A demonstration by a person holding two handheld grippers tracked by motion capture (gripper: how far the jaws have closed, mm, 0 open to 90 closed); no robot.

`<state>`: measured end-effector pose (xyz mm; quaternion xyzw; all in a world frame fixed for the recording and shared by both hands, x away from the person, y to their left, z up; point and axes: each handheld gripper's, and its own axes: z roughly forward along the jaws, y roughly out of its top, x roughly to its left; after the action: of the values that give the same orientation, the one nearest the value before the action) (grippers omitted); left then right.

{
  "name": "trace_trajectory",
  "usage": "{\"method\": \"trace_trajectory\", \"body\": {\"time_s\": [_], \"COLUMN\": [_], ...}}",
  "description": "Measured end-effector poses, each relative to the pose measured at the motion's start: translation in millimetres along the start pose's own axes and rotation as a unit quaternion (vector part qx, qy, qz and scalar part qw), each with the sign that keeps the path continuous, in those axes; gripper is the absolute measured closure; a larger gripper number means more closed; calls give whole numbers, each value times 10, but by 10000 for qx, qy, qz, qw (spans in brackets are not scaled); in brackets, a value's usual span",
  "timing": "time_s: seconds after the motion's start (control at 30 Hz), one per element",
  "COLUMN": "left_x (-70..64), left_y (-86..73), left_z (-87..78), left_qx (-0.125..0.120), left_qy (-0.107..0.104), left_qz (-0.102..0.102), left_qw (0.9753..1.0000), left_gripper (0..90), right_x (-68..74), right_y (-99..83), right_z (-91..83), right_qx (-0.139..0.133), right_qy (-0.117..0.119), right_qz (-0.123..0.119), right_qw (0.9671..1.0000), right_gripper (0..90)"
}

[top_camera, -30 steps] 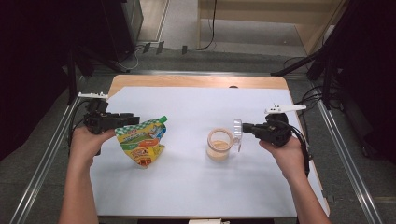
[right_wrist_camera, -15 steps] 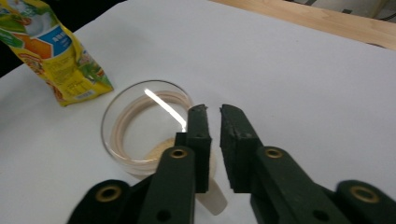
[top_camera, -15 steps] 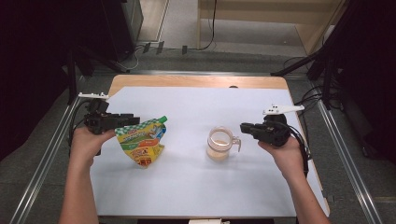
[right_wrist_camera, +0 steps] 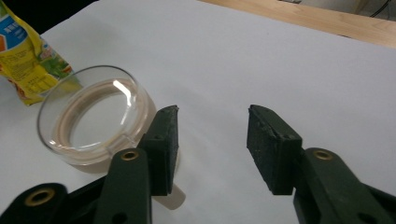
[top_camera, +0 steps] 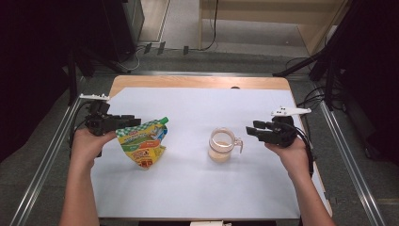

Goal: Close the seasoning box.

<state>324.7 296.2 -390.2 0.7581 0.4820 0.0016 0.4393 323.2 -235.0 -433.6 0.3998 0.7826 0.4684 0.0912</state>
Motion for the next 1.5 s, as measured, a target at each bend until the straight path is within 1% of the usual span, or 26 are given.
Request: {"method": "trace_trajectory", "body": {"time_s": [0.07,0.13,0.17,0.2,0.23,0.3,0.33,0.4,0.43,0.5,0.57,0.63,0.7,0.87,1.0,1.07,1.17,1.2,1.3,1.4,1.43,1.5], "left_x": [2,8,12,17,24,32,34,36,40,53,70,83,96,126,153,170,192,199,214,224,225,224], "left_y": [-2,-6,-8,-12,-15,-21,-23,-27,-29,-35,-43,-53,-62,-80,-94,-103,-120,-125,-137,-156,-160,-165], "left_z": [1,3,3,3,5,10,12,20,24,33,41,48,53,71,91,104,136,145,173,199,208,226], "left_qx": [-3,-6,-4,-1,7,17,23,18,18,16,36,23,-2,7,-13,15,69,80,68,51,51,30], "left_qy": [4,11,16,12,9,8,11,9,7,11,4,15,28,86,130,159,219,234,316,358,397,545], "left_qz": [-7,-20,-33,-46,-32,-39,-43,-42,-33,-42,-81,-96,-95,-112,-109,-109,-176,-169,-213,-161,-123,-68], "left_qw": [10000,10000,10000,10000,10000,10000,10000,10000,10000,10000,10000,9999,10000,9999,9999,9998,9996,9996,9993,9992,9991,9985], "left_gripper": [492,491,490,489,488,486,483,480,479,476,472,472,469,469,472,478,490,494,499,486,477,468], "right_x": [-47,-90,-109,-117,-131,-165,-188,-228,-251,-294,-334,-376,-409,-469,-498,-504,-508,-507,-501,-499,-499,-496], "right_y": [-34,-70,-82,-93,-106,-136,-152,-182,-197,-228,-264,-292,-310,-351,-382,-394,-403,-404,-407,-411,-414,-417], "right_z": [3,1,3,15,26,34,38,48,55,59,59,57,55,62,80,88,97,100,108,121,126,134], "right_qx": [-51,-175,-199,-265,-306,-282,-286,-300,-314,-332,-335,-299,-231,-195,-79,-29,-21,-22,2,22,27,47], "right_qy": [-14,-29,-69,-193,-263,-234,-190,-221,-233,-308,-383,-356,-393,-474,-601,-620,-626,-622,-619,-625,-621,-627], "right_qz": [17,-61,-72,-63,-128,-156,-116,3,17,72,96,141,199,279,262,280,276,272,285,255,245,246], "right_qw": [10000,9998,9998,9994,9991,9992,9993,9993,9992,9989,9987,9988,9988,9983,9978,9977,9977,9977,9977,9977,9978,9977], "right_gripper": [496,456,429,378,357,355,349,321,305,301,284,265,264,264,265,264,264,264,264,264,264,264]}}
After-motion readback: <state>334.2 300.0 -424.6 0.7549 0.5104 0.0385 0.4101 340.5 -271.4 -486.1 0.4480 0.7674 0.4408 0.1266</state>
